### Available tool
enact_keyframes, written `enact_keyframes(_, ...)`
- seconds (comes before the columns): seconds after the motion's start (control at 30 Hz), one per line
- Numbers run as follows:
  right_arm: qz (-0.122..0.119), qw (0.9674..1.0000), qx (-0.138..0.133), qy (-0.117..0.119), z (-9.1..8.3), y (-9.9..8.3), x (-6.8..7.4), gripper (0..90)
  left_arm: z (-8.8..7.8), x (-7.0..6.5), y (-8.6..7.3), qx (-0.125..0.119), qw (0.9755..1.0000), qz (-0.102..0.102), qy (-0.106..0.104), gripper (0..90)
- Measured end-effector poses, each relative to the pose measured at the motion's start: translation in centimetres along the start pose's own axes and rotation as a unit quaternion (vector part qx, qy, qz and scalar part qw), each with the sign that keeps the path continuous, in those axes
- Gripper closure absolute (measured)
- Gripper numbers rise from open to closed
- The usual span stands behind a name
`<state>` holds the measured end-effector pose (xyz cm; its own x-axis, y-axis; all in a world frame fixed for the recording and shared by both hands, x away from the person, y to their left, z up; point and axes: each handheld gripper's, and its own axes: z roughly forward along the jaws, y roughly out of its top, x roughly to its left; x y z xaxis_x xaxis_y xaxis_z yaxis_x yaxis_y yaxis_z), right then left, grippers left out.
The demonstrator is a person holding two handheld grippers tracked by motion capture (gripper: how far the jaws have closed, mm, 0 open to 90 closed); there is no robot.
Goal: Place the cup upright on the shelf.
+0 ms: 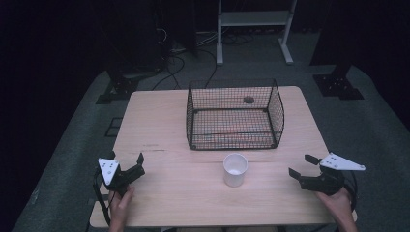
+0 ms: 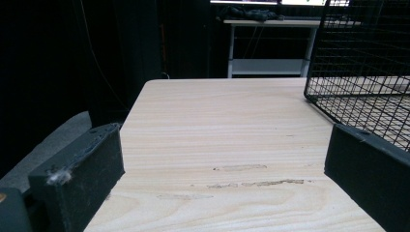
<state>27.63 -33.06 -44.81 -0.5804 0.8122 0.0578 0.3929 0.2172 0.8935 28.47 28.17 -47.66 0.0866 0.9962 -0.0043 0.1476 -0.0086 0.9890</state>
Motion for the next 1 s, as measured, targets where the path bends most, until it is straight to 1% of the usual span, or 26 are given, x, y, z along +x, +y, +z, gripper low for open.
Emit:
enact_keyframes(0.07, -0.001, 1.0000, 0.002, 0.002, 0.1, 0.1, 0.1, 13.5, 0.0, 0.0, 0.0, 0.000, 1.0000, -0.001, 0.000, 0.0)
enact_keyframes(0.1, -0.008, 1.0000, 0.005, 0.003, 0.1, 0.2, 0.3, 13.5, 0.0, 0.0, 0.0, 0.000, 1.0000, -0.002, 0.000, 0.0)
enact_keyframes(0.13, -0.011, 0.9998, 0.008, 0.012, 0.2, 0.6, 0.6, 13.4, 0.0, 0.0, 0.0, 0.000, 1.0000, -0.002, -0.001, 0.0)
enact_keyframes(0.23, -0.016, 0.9997, 0.010, 0.018, 0.4, 1.0, 0.9, 13.1, 0.0, 0.0, 0.0, 0.000, 1.0000, -0.001, 0.000, 0.0)
enact_keyframes(0.27, -0.014, 0.9995, 0.008, 0.028, 0.4, 1.2, 1.0, 13.1, 0.0, 0.0, 0.0, 0.000, 1.0000, -0.001, -0.001, 0.0)
enact_keyframes(0.3, -0.014, 0.9988, 0.003, 0.047, 0.4, 1.6, 1.2, 13.1, 0.0, 0.0, 0.0, 0.000, 1.0000, -0.001, 0.000, 0.0)
enact_keyframes(0.33, -0.024, 0.9986, 0.007, 0.047, 0.6, 2.1, 1.5, 13.1, 0.0, 0.0, 0.0, 0.000, 1.0000, -0.002, -0.001, 0.0)
enact_keyframes(0.43, -0.031, 0.9977, 0.006, 0.060, 0.9, 2.7, 1.8, 13.2, 0.0, 0.0, 0.0, 0.000, 1.0000, -0.003, -0.001, 0.0)
enact_keyframes(0.53, -0.034, 0.9973, 0.010, 0.064, 1.1, 3.0, 2.0, 13.2, 0.0, 0.0, 0.0, -0.001, 1.0000, -0.003, -0.001, 0.0)
enact_keyframes(0.6, -0.043, 0.9963, 0.013, 0.073, 1.4, 3.4, 2.4, 13.3, 0.0, 0.1, 0.0, 0.000, 1.0000, -0.004, 0.000, 0.0)
enact_keyframes(0.7, -0.049, 0.9958, 0.016, 0.076, 1.6, 3.7, 2.7, 13.3, 0.0, 0.1, 0.0, 0.001, 1.0000, -0.004, 0.001, 0.0)
enact_keyframes(0.73, -0.048, 0.9957, 0.016, 0.078, 1.6, 3.8, 2.8, 13.3, 0.0, 0.1, 0.0, 0.001, 1.0000, -0.005, 0.000, 0.0)
enact_keyframes(0.8, -0.055, 0.9948, 0.006, 0.086, 1.8, 4.1, 3.2, 13.5, 0.0, 0.0, 0.0, 0.000, 1.0000, -0.004, 0.000, 0.0)
enact_keyframes(0.83, -0.059, 0.9941, 0.011, 0.090, 2.0, 4.4, 3.6, 13.5, 0.0, 0.0, 0.0, 0.000, 1.0000, -0.003, 0.000, 0.0)
enact_keyframes(0.87, -0.059, 0.9941, 0.011, 0.090, 2.0, 4.4, 3.6, 13.5, 0.0, 0.0, 0.0, 0.000, 1.0000, -0.003, 0.000, 0.0)
enact_keyframes(0.9, -0.066, 0.9932, 0.013, 0.095, 2.3, 4.7, 3.9, 13.5, 0.0, 0.1, 0.0, 0.000, 1.0000, -0.004, -0.001, 0.0)
enact_keyframes(1.0, -0.068, 0.9920, 0.017, 0.105, 2.7, 5.1, 4.3, 13.5, 0.0, 0.1, 0.0, 0.000, 1.0000, -0.005, -0.001, 0.0)
